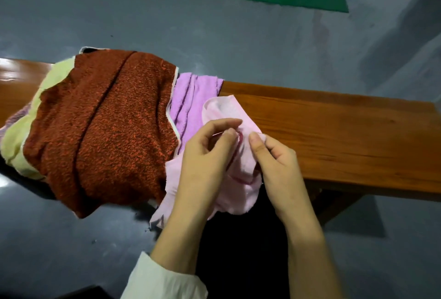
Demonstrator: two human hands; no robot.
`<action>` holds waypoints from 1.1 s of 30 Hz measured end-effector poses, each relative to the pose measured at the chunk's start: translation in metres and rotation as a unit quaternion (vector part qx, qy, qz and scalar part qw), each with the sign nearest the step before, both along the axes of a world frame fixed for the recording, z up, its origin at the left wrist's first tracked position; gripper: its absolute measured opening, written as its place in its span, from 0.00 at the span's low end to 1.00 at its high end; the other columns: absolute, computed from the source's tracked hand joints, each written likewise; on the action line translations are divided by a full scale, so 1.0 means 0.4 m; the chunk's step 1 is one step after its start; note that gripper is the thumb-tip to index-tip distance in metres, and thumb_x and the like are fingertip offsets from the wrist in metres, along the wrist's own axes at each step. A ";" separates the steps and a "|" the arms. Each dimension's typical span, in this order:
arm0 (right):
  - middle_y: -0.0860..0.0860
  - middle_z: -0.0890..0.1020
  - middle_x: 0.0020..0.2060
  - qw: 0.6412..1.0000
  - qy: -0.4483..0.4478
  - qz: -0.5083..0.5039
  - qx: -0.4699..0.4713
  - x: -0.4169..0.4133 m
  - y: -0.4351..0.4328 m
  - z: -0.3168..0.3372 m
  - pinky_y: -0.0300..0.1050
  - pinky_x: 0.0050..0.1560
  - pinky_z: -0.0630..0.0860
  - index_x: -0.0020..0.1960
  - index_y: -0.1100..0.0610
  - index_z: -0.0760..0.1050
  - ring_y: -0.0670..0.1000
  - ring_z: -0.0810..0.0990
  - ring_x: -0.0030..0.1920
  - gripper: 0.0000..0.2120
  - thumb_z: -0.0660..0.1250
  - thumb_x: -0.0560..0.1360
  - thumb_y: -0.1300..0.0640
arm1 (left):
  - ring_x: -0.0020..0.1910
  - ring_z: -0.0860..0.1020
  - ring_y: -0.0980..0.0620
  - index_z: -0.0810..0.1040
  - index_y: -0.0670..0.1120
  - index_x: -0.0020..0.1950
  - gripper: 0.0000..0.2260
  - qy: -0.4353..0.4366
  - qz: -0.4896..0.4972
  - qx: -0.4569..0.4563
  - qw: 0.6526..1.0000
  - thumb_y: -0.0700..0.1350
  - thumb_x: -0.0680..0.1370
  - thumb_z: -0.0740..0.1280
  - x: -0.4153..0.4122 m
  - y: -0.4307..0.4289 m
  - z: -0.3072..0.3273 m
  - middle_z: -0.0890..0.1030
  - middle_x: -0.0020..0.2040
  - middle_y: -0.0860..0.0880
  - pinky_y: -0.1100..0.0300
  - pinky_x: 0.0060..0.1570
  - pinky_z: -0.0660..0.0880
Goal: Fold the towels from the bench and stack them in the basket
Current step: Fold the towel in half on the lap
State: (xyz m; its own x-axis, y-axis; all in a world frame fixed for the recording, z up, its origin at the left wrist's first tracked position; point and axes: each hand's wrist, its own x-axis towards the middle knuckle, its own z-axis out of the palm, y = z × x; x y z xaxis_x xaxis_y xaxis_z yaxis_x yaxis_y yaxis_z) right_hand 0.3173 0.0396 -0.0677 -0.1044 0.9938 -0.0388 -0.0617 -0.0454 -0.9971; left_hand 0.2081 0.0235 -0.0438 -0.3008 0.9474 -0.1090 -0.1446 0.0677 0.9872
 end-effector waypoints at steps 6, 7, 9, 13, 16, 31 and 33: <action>0.53 0.81 0.40 0.999 0.002 0.010 -0.034 0.021 0.003 -0.019 0.41 0.43 0.73 0.46 0.62 0.80 0.47 0.76 0.42 0.15 0.59 0.80 0.54 | 0.51 0.80 0.57 0.82 0.45 0.54 0.11 0.013 -0.096 -0.005 0.995 0.34 0.74 0.67 -0.031 0.004 -0.036 0.83 0.53 0.45 0.66 0.50 0.73; 0.53 0.81 0.40 0.999 -0.001 0.013 -0.033 0.022 0.001 -0.020 0.41 0.44 0.73 0.47 0.62 0.80 0.47 0.77 0.42 0.15 0.60 0.80 0.53 | 0.50 0.80 0.59 0.82 0.44 0.53 0.11 0.065 -0.093 0.012 0.993 0.32 0.75 0.68 -0.031 0.002 -0.036 0.83 0.53 0.45 0.67 0.50 0.73; 0.51 0.83 0.39 1.000 -0.003 0.018 -0.025 0.021 -0.002 -0.018 0.41 0.44 0.74 0.46 0.61 0.81 0.46 0.78 0.42 0.13 0.61 0.79 0.54 | 0.45 0.80 0.62 0.82 0.47 0.47 0.09 0.158 -0.071 0.037 0.984 0.33 0.73 0.71 -0.028 0.002 -0.036 0.82 0.48 0.48 0.72 0.47 0.72; 0.56 0.75 0.32 1.000 -0.026 0.003 -0.001 0.022 -0.005 -0.025 0.44 0.38 0.70 0.40 0.69 0.75 0.47 0.71 0.36 0.16 0.64 0.77 0.55 | 0.37 0.77 0.61 0.80 0.48 0.38 0.05 0.283 -0.001 0.065 0.957 0.41 0.70 0.74 -0.023 -0.003 -0.036 0.80 0.37 0.52 0.72 0.40 0.70; 0.58 0.84 0.40 0.999 0.007 0.023 -0.021 0.024 -0.011 -0.024 0.49 0.42 0.78 0.46 0.64 0.81 0.54 0.81 0.41 0.18 0.63 0.77 0.49 | 0.35 0.76 0.57 0.78 0.46 0.37 0.06 0.333 0.032 0.085 0.939 0.47 0.70 0.72 -0.017 -0.005 -0.038 0.78 0.34 0.53 0.69 0.37 0.70; 0.50 0.83 0.36 0.998 -0.024 -0.037 -0.035 0.010 0.000 -0.041 0.34 0.40 0.73 0.44 0.60 0.78 0.42 0.78 0.38 0.13 0.57 0.81 0.63 | 0.40 0.70 0.56 0.75 0.46 0.40 0.10 0.436 -0.084 0.138 0.885 0.53 0.73 0.67 -0.050 0.007 -0.066 0.75 0.38 0.55 0.68 0.46 0.65; 0.47 0.81 0.34 0.997 -0.025 -0.066 -0.031 0.011 0.000 -0.044 0.32 0.38 0.73 0.42 0.58 0.77 0.41 0.78 0.36 0.14 0.56 0.81 0.63 | 0.38 0.73 0.56 0.75 0.46 0.41 0.10 0.408 -0.115 0.111 0.899 0.52 0.74 0.68 -0.057 0.002 -0.064 0.77 0.37 0.53 0.68 0.42 0.67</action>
State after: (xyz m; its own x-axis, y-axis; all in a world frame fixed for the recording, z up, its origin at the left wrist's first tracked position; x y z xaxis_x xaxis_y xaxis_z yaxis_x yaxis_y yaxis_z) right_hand 0.3218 0.0397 -0.0853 0.0301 0.9942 -0.1028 -0.0213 -0.1022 -0.9945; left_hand 0.1853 0.0241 -0.0694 0.0124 0.9659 0.2585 0.6255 -0.2092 0.7517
